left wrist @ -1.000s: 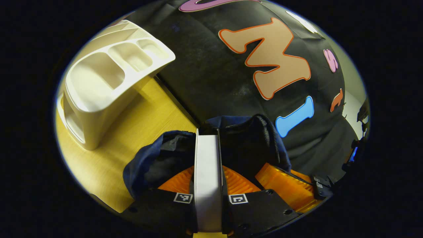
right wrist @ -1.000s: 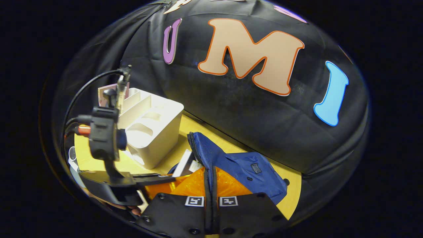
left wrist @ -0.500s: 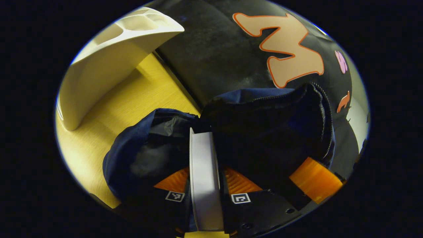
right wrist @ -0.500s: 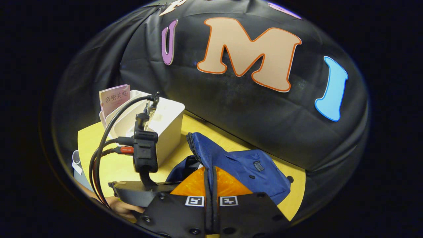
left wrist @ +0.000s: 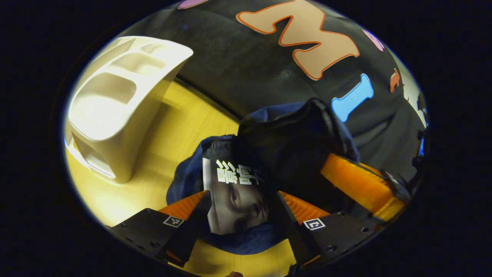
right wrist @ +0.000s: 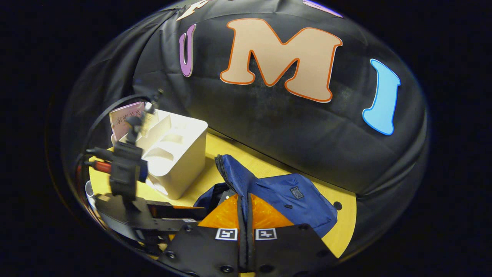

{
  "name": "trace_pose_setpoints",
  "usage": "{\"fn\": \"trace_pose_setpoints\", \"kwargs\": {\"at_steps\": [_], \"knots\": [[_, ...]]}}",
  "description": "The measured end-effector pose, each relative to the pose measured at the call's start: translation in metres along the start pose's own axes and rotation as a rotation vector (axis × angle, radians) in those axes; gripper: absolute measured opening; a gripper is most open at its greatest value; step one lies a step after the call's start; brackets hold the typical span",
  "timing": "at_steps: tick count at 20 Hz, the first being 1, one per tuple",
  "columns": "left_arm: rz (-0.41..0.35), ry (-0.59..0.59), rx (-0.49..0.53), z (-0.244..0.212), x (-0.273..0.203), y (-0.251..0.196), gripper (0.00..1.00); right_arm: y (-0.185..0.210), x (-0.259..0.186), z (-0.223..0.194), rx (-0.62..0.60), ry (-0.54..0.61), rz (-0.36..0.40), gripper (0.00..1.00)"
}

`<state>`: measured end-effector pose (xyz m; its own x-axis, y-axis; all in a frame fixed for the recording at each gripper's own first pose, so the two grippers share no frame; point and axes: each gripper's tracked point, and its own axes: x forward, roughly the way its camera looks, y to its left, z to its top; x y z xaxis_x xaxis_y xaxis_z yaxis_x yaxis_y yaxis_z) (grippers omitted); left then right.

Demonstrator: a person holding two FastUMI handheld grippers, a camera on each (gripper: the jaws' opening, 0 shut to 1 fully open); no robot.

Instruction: Open the schoolbag, grab two books from the bookshelf and put them into the schoolbag.

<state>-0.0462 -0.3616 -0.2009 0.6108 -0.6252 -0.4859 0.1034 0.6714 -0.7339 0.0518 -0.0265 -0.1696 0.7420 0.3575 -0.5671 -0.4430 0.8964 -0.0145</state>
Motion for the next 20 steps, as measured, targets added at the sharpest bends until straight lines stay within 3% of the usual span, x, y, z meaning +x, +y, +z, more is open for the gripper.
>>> {"fn": "trace_pose_setpoints", "kwargs": {"at_steps": [8,12,20], "knots": [[-0.005,-0.115,0.129,0.084,-0.083,0.007,0.96,0.003,0.008,-0.002,-0.019,0.020,-0.024,0.03],[0.042,-0.169,0.221,0.130,-0.121,0.031,0.96,0.009,0.013,-0.003,-0.032,0.034,-0.046,0.03],[0.169,-0.258,0.280,0.218,-0.186,0.097,0.95,0.015,0.019,-0.006,-0.046,0.059,-0.099,0.03]]}}
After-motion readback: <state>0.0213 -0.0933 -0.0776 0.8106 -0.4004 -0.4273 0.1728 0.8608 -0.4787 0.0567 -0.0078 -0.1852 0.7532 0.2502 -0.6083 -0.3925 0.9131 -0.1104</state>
